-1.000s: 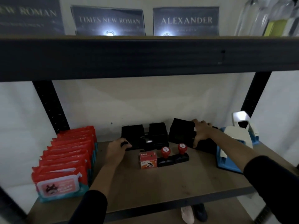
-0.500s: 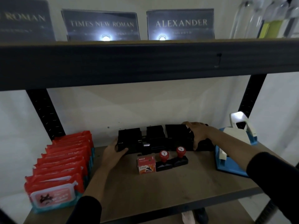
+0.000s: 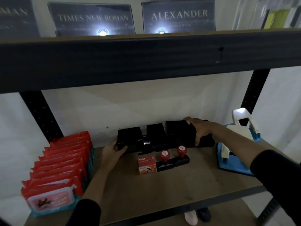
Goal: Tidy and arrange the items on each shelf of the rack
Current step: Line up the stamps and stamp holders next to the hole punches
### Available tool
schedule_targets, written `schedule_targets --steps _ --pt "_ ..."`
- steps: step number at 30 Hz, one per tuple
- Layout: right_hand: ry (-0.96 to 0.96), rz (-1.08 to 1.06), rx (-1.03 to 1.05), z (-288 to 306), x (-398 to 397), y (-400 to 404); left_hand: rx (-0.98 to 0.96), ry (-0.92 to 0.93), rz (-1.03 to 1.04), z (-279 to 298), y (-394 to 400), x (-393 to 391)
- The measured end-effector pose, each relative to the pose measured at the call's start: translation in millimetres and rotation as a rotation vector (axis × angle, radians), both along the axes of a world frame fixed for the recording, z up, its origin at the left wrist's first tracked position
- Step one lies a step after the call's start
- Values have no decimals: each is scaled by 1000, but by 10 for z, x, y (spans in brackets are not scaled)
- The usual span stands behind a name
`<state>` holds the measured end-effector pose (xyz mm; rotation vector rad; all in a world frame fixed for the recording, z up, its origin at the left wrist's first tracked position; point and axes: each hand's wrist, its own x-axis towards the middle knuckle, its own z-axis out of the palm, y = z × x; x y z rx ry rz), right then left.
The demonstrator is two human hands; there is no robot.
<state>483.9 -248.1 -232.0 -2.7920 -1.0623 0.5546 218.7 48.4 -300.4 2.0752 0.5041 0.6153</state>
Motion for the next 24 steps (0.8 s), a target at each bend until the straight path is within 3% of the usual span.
schedule_targets --steps 7,14,19,24 --pt "2 15 -37 -28 -22 -13 -12 -62 35 14 -97 -19" --pt "-25 31 -24 -65 -66 -20 52 6 62 -14 -150 -72" --pt "-1 22 -3 -51 -69 -31 103 39 -69 -8 -106 -166" --pt "5 25 -4 -27 -97 -28 192 69 102 10 -188 -204"
